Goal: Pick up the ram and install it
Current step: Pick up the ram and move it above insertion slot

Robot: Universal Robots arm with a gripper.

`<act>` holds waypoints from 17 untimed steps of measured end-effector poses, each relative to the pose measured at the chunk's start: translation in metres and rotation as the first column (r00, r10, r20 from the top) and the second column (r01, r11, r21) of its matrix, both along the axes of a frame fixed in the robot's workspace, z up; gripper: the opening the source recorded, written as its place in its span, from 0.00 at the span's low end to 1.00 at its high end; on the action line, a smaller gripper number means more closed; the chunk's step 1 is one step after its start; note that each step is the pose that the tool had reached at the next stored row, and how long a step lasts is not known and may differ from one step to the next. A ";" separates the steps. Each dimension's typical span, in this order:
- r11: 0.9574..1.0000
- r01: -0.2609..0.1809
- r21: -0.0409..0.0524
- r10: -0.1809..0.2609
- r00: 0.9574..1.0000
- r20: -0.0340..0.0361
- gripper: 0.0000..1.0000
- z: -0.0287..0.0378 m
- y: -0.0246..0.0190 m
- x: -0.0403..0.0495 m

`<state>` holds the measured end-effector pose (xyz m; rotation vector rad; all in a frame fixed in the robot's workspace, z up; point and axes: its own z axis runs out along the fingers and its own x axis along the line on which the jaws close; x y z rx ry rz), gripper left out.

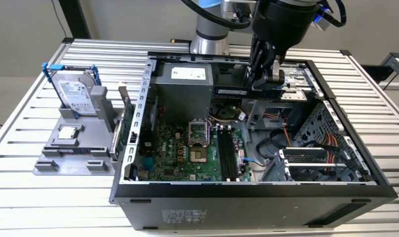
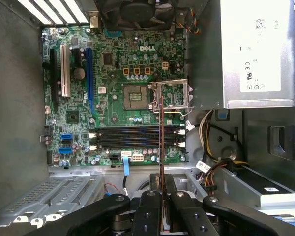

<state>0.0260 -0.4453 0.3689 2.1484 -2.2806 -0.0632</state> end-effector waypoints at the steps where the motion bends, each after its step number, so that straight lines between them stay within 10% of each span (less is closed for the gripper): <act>1: 1.000 0.000 0.000 0.000 1.000 0.000 0.00 0.0000 0.0000 0.0000; 17: 0.999 0.052 0.000 -0.052 0.999 0.000 0.00 0.0000 0.0000 0.0000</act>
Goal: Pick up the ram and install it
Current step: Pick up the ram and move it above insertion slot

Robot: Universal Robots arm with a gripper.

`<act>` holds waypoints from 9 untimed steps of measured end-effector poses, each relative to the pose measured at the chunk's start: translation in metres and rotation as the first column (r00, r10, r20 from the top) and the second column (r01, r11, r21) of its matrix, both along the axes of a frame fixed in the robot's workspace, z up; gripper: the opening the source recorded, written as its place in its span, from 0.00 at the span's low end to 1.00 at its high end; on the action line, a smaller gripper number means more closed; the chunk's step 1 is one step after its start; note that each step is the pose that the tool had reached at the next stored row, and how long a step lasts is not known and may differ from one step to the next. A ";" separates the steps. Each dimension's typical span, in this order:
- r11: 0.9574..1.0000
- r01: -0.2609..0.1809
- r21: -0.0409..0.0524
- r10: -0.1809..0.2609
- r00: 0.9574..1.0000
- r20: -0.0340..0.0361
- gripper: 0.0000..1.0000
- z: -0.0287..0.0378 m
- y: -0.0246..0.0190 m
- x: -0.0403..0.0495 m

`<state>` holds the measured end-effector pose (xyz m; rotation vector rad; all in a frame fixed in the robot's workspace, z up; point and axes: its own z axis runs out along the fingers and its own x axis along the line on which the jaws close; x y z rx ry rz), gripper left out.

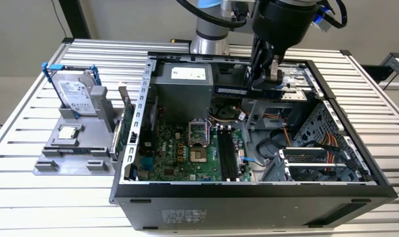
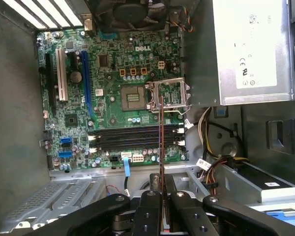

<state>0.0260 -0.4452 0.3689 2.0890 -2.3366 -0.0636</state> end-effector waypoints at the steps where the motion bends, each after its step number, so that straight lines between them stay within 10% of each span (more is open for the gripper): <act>1: 1.000 0.006 0.000 -0.006 1.000 0.000 0.00 0.0000 0.0000 0.0000; 9: 0.999 0.050 0.000 -0.050 0.999 0.000 0.00 0.0000 0.0000 0.0000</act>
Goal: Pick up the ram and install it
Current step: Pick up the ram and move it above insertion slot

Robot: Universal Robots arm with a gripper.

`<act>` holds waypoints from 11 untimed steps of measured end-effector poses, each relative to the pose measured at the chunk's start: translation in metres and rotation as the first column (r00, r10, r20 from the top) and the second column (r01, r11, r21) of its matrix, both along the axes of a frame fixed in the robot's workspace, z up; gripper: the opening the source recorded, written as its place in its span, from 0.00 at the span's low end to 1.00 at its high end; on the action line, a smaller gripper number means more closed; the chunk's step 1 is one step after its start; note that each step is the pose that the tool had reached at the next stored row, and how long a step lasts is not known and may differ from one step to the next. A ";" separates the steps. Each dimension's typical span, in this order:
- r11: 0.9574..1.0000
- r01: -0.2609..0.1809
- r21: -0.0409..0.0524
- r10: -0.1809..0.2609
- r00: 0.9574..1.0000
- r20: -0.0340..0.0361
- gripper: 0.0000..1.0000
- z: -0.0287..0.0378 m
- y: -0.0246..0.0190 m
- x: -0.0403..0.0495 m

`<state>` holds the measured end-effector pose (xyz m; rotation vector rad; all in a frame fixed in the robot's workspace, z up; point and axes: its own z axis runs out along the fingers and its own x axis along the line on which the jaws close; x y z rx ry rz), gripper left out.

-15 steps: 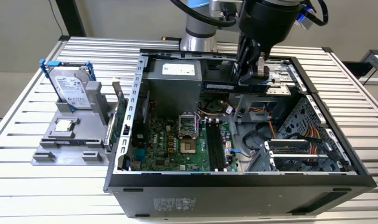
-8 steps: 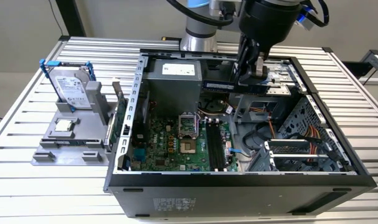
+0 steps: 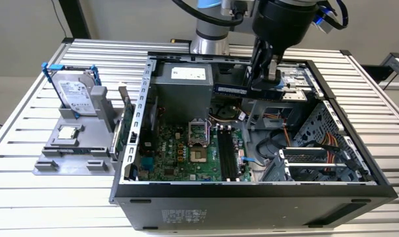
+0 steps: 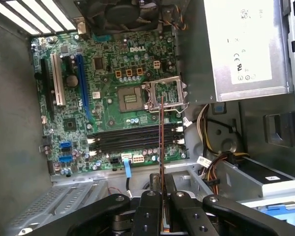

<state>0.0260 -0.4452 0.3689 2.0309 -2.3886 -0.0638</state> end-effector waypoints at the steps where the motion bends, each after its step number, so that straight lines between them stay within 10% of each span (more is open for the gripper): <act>1: 1.000 0.002 0.000 -0.002 1.000 0.000 0.00 0.0000 0.0000 0.0000; 11: 1.000 0.017 0.000 -0.017 1.000 0.000 0.00 0.0000 0.0000 0.0000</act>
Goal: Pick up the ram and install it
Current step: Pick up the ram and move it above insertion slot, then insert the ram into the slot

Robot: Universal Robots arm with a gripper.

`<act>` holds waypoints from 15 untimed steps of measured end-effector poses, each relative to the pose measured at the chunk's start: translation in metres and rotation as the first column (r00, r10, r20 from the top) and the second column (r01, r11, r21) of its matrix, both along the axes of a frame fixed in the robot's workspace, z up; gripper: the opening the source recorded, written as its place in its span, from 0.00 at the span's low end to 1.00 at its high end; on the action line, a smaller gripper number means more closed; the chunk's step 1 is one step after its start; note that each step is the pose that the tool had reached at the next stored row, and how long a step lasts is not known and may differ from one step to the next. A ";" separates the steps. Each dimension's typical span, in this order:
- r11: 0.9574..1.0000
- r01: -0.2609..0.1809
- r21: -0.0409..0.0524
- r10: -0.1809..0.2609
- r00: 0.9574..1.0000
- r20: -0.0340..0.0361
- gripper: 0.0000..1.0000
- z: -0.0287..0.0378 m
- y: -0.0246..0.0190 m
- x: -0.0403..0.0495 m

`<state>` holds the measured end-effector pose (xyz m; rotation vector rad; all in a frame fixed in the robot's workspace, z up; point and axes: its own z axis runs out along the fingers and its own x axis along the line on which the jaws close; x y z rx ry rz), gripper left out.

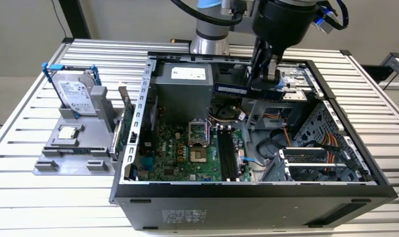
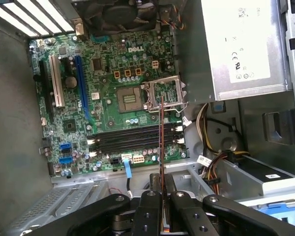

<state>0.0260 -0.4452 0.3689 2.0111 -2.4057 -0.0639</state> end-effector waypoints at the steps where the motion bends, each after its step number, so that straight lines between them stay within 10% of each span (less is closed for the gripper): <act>1: 1.000 0.005 0.000 -0.005 1.000 0.000 0.00 0.0000 0.0000 0.0000; 15: 0.995 0.101 0.000 -0.101 0.995 0.000 0.00 0.0000 0.0000 0.0000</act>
